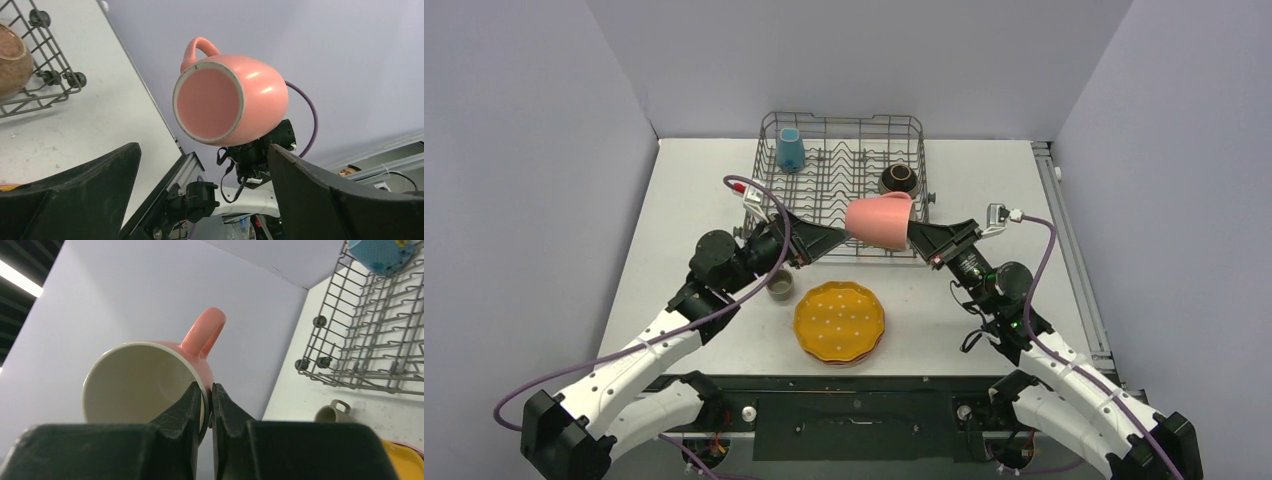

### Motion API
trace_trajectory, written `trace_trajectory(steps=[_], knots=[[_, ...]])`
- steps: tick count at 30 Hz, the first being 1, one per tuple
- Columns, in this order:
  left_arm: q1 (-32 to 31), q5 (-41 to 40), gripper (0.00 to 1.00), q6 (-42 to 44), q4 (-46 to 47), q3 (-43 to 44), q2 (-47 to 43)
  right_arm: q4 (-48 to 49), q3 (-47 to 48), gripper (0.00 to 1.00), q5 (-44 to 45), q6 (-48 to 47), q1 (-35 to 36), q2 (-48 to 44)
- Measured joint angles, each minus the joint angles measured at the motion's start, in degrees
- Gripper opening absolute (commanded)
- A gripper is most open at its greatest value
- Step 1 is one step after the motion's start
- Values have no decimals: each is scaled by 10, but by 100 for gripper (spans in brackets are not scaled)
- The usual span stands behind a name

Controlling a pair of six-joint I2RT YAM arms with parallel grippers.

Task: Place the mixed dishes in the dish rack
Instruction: Pick up the cup at the center of the board.

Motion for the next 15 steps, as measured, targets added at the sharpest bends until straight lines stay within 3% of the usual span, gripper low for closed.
trace_trajectory(steps=[15], knots=[[2,22,96,-115,174,-12,47,135,0,0,3,41,6,51]])
